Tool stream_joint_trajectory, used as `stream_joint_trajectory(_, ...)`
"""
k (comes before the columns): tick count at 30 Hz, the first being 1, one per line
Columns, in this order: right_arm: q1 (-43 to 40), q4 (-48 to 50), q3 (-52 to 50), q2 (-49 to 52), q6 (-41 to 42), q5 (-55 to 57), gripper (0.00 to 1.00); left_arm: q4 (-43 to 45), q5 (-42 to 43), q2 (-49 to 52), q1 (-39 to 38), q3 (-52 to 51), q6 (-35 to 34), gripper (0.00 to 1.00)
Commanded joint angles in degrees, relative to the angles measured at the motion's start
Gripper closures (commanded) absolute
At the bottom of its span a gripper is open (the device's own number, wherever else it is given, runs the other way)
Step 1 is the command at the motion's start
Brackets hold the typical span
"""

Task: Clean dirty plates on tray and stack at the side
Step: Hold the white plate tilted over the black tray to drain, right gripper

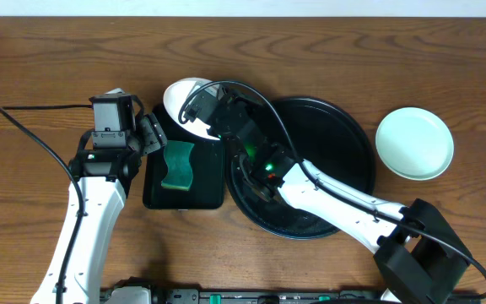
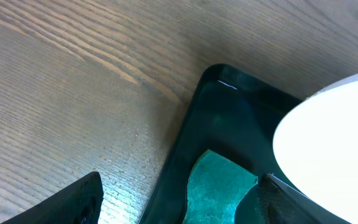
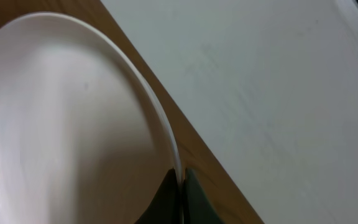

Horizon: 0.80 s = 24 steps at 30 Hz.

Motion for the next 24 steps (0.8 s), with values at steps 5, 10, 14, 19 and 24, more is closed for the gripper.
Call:
stream_joint_trajectory(5, 0.6, -2.0, 0.9, 0.0, 1.6, 8.8, 0.99, -0.1, -0.9, -0.3, 0.2, 1.3, -0.5, 0.20)
stream_joint_trajectory(10, 0.6, -4.2, 0.9, 0.0, 3.2, 8.8, 0.99, -0.1, -0.9, -0.3, 0.2, 1.3, -0.5, 0.20)
stream_joint_trajectory(14, 0.5, -4.3, 0.9, 0.0, 5.4, 9.0, 0.99, -0.1, -0.9, -0.3, 0.2, 1.3, -0.5, 0.21)
stream_joint_trajectory(19, 0.2, -4.1, 0.9, -0.1, 17.2, 9.0, 0.99, -0.1, -0.9, -0.3, 0.2, 1.3, -0.5, 0.20)
stream_joint_trajectory(24, -0.8, -4.6, 0.9, -0.1, 32.0, 7.6, 0.99, -0.1, -0.9, -0.3, 0.2, 1.3, -0.5, 0.20)
